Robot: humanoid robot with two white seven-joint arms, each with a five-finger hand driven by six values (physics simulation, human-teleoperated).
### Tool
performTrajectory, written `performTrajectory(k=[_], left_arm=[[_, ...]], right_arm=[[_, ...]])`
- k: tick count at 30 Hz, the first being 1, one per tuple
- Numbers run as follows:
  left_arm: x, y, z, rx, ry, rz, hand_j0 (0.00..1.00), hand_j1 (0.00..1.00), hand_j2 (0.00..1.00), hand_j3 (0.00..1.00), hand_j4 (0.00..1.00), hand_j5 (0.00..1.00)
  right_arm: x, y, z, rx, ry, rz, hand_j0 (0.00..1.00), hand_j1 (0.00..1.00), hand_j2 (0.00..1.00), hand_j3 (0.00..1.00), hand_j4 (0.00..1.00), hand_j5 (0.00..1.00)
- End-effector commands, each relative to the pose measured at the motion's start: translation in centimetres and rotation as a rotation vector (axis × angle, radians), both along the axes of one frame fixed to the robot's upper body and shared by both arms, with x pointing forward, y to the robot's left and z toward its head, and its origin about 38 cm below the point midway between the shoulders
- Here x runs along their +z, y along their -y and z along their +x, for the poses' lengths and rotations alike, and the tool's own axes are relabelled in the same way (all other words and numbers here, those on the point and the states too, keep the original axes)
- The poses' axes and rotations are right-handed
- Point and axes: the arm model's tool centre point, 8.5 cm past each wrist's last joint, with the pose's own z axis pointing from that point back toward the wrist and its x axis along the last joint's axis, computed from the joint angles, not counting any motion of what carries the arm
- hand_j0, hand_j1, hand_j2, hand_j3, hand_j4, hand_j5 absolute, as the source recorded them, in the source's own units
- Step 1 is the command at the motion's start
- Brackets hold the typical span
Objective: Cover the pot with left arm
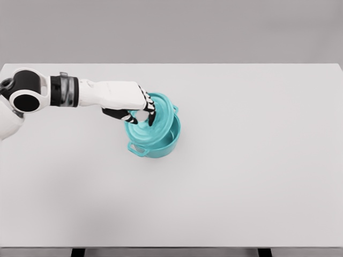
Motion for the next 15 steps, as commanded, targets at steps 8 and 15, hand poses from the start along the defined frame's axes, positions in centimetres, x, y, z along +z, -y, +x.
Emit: performTrajectory(k=[8,15], left_arm=[[-0.43,0.14,0.0,0.001,-0.012,0.002,0.59,0.59,0.59,0.59,0.59,0.59],[-0.48,0.22,-0.03,-0.001,-0.013,0.002,0.73,0.73,0.73,0.73,0.73,0.73]], right_arm=[[0.0,0.01,-0.1,0.0,-0.002,0.0,1.0,1.0,1.0,1.0,1.0,1.0],[0.0,0.01,-0.1,0.0,-0.002,0.0,1.0,1.0,1.0,1.0,1.0,1.0]])
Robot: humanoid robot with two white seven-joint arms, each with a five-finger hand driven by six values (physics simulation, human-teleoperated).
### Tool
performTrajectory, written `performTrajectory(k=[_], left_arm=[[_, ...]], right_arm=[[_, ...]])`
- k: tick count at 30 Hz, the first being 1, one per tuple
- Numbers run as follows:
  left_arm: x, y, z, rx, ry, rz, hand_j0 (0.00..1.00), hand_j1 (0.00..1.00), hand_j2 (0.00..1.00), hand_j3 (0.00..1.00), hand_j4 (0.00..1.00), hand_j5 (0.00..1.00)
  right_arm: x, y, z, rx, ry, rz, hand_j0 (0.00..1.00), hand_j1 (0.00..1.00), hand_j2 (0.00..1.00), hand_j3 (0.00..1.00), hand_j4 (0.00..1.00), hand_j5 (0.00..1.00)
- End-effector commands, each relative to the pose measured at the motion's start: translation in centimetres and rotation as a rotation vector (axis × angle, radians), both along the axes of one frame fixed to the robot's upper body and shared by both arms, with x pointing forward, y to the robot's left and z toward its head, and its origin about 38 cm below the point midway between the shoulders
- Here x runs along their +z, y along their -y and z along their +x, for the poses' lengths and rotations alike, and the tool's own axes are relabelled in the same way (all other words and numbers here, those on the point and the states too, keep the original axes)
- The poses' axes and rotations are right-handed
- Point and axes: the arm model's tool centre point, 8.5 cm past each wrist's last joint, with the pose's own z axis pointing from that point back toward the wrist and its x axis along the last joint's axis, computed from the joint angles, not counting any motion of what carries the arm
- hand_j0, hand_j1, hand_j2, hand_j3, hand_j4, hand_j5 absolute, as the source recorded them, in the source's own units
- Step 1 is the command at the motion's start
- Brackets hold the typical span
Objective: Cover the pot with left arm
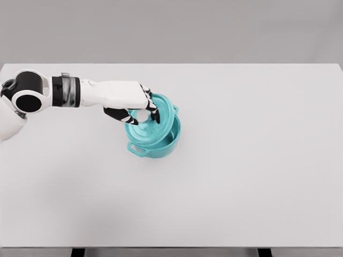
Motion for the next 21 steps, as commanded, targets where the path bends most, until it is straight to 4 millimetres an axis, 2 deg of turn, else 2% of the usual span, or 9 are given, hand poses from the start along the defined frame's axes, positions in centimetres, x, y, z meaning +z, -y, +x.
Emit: performTrajectory(k=[1,11,15,21], left_arm=[[-0.3,0.1,-0.1,-0.015,0.003,0.026,0.74,0.74,0.74,0.74,0.74,0.74],[-0.5,0.7,-0.2,-0.026,0.0,0.02,0.8,0.8,0.8,0.8,0.8,0.8],[-1.0,1.6,-0.5,-0.045,-0.012,0.02,0.81,0.81,0.81,0.81,0.81,0.81],[-1.5,1.7,-0.3,-0.039,-0.023,0.019,0.85,0.85,0.85,0.85,0.85,0.85]], right_arm=[[0.0,0.0,0.0,0.0,0.0,0.0,1.0,1.0,1.0,1.0,1.0,1.0],[0.0,0.0,0.0,0.0,0.0,0.0,1.0,1.0,1.0,1.0,1.0,1.0],[0.0,0.0,0.0,0.0,0.0,0.0,1.0,1.0,1.0,1.0,1.0,1.0],[0.0,0.0,0.0,0.0,0.0,0.0,1.0,1.0,1.0,1.0,1.0,1.0]])
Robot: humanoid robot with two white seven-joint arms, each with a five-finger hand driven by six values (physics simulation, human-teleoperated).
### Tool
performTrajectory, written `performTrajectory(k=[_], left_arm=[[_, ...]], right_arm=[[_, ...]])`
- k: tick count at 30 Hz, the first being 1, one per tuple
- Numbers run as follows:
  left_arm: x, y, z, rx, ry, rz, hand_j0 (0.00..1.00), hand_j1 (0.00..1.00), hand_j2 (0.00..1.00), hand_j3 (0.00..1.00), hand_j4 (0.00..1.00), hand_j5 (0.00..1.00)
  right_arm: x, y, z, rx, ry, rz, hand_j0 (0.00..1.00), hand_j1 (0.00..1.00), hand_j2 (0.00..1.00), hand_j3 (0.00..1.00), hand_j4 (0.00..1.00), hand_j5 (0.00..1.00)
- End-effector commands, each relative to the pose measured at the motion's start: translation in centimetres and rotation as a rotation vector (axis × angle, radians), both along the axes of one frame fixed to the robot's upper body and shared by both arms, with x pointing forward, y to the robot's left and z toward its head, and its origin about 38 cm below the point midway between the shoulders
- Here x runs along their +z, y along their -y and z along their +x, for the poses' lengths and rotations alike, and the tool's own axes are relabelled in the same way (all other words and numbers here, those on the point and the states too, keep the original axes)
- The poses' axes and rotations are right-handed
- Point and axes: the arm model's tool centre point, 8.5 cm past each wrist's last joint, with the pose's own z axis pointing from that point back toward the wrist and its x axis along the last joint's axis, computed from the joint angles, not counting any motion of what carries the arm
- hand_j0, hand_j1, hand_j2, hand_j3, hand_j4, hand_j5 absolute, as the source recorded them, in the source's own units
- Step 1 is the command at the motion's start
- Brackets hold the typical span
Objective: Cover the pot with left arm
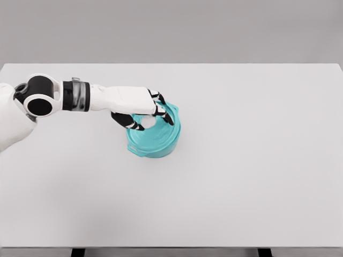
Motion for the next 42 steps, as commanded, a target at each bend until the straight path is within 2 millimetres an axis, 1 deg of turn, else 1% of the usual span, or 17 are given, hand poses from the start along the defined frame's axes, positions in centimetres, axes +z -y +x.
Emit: performTrajectory(k=[1,7,10,13,16,24,28,29,31,33,34,36,38,39,40,41,42], left_arm=[[-0.4,0.1,-0.1,-0.01,-0.002,0.022,0.85,0.85,0.85,0.85,0.85,0.85],[-0.4,0.1,-0.1,-0.011,-0.003,0.021,0.87,0.87,0.87,0.87,0.87,0.87],[-0.4,0.3,0.0,-0.012,-0.005,0.019,0.91,0.91,0.91,0.91,0.91,0.91],[-1.0,0.2,0.6,0.008,-0.022,0.017,0.97,0.97,0.97,0.97,0.97,0.97],[-1.0,0.4,0.6,0.004,-0.022,0.014,1.0,1.0,1.0,1.0,1.0,1.0],[-1.0,0.4,0.6,0.004,-0.022,0.014,1.0,1.0,1.0,1.0,1.0,1.0],[-0.5,0.4,0.7,0.005,-0.011,0.013,1.0,1.0,1.0,1.0,1.0,1.0],[-0.1,0.2,0.8,0.008,-0.006,0.014,1.0,1.0,1.0,1.0,1.0,1.0],[1.2,-0.2,1.3,0.017,0.021,0.013,1.0,1.0,1.0,1.0,1.0,1.0],[1.6,-0.8,1.4,0.024,0.031,0.02,1.0,1.0,1.0,1.0,1.0,1.0],[2.2,-1.5,1.6,0.037,0.045,0.028,1.0,1.0,1.0,1.0,1.0,1.0],[3.4,-4.5,2.0,0.092,0.07,0.063,1.0,1.0,1.0,1.0,1.0,1.0],[4.2,-9.7,2.0,0.189,0.083,0.124,1.0,1.0,1.0,1.0,1.0,1.0],[4.4,-11.0,2.0,0.216,0.085,0.137,1.0,1.0,1.0,1.0,1.0,1.0],[4.5,-12.6,2.2,0.257,0.08,0.152,1.0,1.0,1.0,1.0,1.0,1.0],[4.3,-13.5,2.4,0.281,0.074,0.159,1.0,1.0,1.0,1.0,1.0,1.0],[3.6,-14.5,2.8,0.314,0.056,0.167,1.0,1.0,1.0,1.0,1.0,1.0]], right_arm=[[0.0,0.0,0.0,0.0,0.0,0.0,1.0,1.0,1.0,1.0,1.0,1.0],[0.0,0.0,0.0,0.0,0.0,0.0,1.0,1.0,1.0,1.0,1.0,1.0],[0.0,0.0,0.0,0.0,0.0,0.0,1.0,1.0,1.0,1.0,1.0,1.0],[0.0,0.0,0.0,0.0,0.0,0.0,1.0,1.0,1.0,1.0,1.0,1.0],[0.0,0.0,0.0,0.0,0.0,0.0,1.0,1.0,1.0,1.0,1.0,1.0],[0.0,0.0,0.0,0.0,0.0,0.0,1.0,1.0,1.0,1.0,1.0,1.0],[0.0,0.0,0.0,0.0,0.0,0.0,1.0,1.0,1.0,1.0,1.0,1.0],[0.0,0.0,0.0,0.0,0.0,0.0,1.0,1.0,1.0,1.0,1.0,1.0],[0.0,0.0,0.0,0.0,0.0,0.0,1.0,1.0,1.0,1.0,1.0,1.0],[0.0,0.0,0.0,0.0,0.0,0.0,1.0,1.0,1.0,1.0,1.0,1.0],[0.0,0.0,0.0,0.0,0.0,0.0,1.0,1.0,1.0,1.0,1.0,1.0],[0.0,0.0,0.0,0.0,0.0,0.0,1.0,1.0,1.0,1.0,1.0,1.0],[0.0,0.0,0.0,0.0,0.0,0.0,1.0,1.0,1.0,1.0,1.0,1.0],[0.0,0.0,0.0,0.0,0.0,0.0,1.0,1.0,1.0,1.0,1.0,1.0],[0.0,0.0,0.0,0.0,0.0,0.0,1.0,1.0,1.0,1.0,1.0,1.0],[0.0,0.0,0.0,0.0,0.0,0.0,1.0,1.0,1.0,1.0,1.0,1.0],[0.0,0.0,0.0,0.0,0.0,0.0,1.0,1.0,1.0,1.0,1.0,1.0]])
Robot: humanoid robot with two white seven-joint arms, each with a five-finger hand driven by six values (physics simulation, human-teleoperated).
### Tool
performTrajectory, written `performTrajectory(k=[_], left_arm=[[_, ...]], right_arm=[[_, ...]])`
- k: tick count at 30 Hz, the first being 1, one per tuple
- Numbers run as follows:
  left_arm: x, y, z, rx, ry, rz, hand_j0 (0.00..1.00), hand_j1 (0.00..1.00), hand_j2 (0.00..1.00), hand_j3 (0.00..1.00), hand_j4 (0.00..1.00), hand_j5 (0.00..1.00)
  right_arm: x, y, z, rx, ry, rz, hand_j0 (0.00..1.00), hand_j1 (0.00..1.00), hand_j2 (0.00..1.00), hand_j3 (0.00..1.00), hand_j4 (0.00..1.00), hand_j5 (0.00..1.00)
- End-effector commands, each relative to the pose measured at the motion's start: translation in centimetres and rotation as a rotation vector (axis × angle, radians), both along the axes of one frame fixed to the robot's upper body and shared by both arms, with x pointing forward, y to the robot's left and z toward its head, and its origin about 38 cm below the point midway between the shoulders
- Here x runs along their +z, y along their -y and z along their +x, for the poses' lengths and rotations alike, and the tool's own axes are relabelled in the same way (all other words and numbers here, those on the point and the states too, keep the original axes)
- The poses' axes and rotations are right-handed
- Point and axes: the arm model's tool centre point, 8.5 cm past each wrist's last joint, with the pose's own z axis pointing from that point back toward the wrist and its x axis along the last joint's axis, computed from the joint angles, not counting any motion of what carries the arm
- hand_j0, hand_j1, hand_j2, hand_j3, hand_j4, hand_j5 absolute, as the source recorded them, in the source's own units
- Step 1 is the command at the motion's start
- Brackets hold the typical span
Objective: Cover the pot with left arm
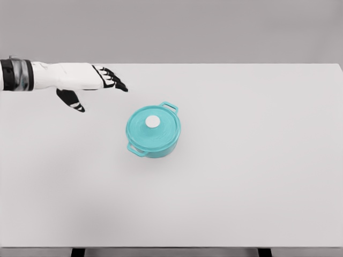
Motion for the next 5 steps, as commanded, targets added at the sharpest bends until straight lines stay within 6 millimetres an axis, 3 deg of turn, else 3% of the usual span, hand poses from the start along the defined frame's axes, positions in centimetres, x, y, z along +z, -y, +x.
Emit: performTrajectory(k=[1,5], left_arm=[[-0.3,-3.7,0.6,0.1,-0.018,0.021,1.0,1.0,1.0,1.0,1.0,1.0],[-1.5,-5.6,1.4,0.171,-0.049,0.02,1.0,1.0,1.0,1.0,1.0,1.0]], right_arm=[[0.0,0.0,0.0,0.0,0.0,0.0,1.0,1.0,1.0,1.0,1.0,1.0],[0.0,0.0,0.0,0.0,0.0,0.0,1.0,1.0,1.0,1.0,1.0,1.0]])
